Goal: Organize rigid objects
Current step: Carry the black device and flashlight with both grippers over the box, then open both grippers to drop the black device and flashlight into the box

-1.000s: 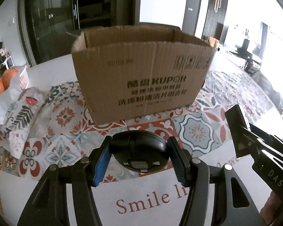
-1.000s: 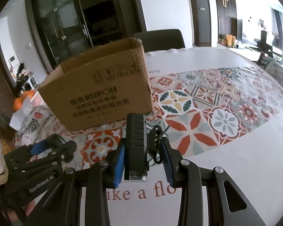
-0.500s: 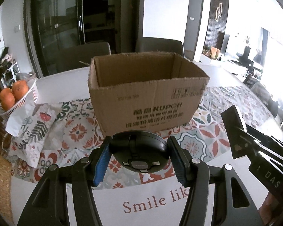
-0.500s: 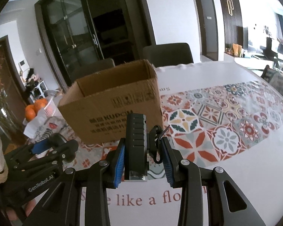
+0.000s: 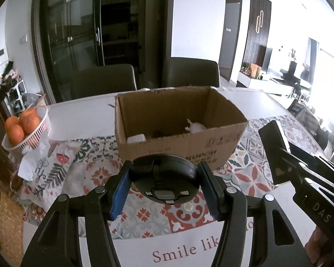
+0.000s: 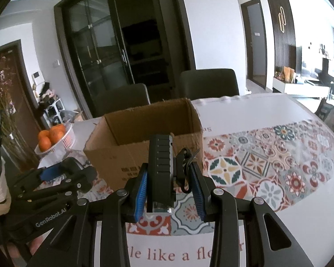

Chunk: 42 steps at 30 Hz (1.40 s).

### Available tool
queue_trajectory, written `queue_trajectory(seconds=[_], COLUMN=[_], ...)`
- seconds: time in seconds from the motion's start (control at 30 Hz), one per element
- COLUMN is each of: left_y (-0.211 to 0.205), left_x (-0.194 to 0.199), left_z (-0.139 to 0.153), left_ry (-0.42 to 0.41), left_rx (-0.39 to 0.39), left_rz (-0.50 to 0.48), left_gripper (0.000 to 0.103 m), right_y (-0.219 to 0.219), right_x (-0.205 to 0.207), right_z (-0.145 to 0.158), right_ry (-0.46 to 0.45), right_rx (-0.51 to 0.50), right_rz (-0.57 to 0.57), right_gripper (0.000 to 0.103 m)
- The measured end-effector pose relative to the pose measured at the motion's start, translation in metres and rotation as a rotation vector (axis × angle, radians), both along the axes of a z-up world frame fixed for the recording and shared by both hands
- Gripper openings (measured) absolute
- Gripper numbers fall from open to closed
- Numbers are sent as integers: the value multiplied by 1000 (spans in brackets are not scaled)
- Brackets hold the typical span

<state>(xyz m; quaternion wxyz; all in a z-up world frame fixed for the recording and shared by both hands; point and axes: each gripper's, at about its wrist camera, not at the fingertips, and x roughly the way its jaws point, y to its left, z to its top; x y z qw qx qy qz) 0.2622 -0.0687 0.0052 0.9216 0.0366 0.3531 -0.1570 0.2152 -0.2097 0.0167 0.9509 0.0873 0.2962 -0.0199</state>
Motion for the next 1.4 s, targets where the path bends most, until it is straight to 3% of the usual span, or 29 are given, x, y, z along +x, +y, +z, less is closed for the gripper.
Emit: queue_trajectory(seconds=[0.27,0.73,1.1,1.4], left_y=[-5,-8,-9,-14], left_x=[16,58,93,123], left_z=[20,34,29,20], left_ry=[-31,-14,61,123], left_rx=[34,37,43,66], left_rz=[-8,4,7,23], left_gripper=[58,58,58,58], right_y=[-2,-1,-5,-9], right_x=[18,65,105,142], right_z=[18,34,29,17], right_ry=[-21,1,63,171], right_rx=[-18,-43,-37,-14], right_rz=[12,67,94,128], right_gripper=[37,37,37,37])
